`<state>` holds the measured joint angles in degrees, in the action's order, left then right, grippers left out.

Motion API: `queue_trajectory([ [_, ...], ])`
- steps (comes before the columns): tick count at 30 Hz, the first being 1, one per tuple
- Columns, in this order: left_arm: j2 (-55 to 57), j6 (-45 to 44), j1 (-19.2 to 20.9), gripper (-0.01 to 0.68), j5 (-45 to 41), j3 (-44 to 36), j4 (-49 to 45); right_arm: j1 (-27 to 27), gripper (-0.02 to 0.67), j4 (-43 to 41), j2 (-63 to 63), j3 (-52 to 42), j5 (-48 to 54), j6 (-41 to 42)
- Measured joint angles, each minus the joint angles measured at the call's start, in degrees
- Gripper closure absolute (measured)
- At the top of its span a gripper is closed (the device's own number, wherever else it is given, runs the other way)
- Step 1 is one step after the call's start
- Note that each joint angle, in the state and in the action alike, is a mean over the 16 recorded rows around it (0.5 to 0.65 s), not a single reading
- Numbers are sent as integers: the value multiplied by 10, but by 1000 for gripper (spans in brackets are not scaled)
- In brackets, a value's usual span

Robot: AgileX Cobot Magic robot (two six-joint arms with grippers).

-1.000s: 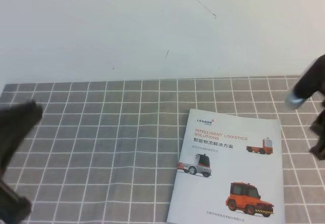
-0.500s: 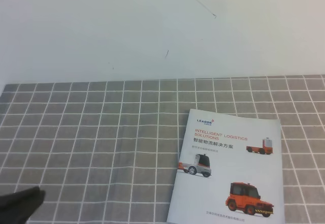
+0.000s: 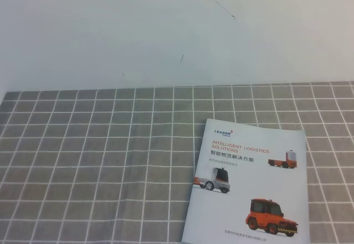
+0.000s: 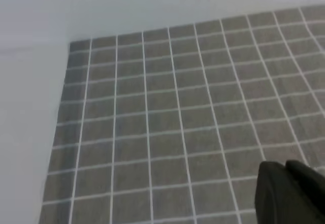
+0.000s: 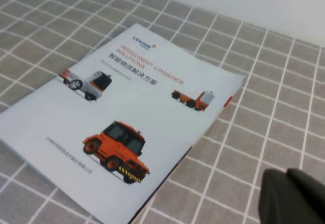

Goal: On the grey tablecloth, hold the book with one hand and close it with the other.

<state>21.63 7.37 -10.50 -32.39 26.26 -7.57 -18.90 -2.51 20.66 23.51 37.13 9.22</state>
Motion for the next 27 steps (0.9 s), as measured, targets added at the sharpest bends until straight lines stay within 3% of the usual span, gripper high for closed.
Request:
queue_trajectory([
  [12, -92, -3, 0, 676, 84, -63, -14, 0, 650, 32, -81, -51, -31, 4],
  [27, -128, -6, 0, 676, 84, -119, -15, 0, 650, 35, -82, -52, -15, 7],
])
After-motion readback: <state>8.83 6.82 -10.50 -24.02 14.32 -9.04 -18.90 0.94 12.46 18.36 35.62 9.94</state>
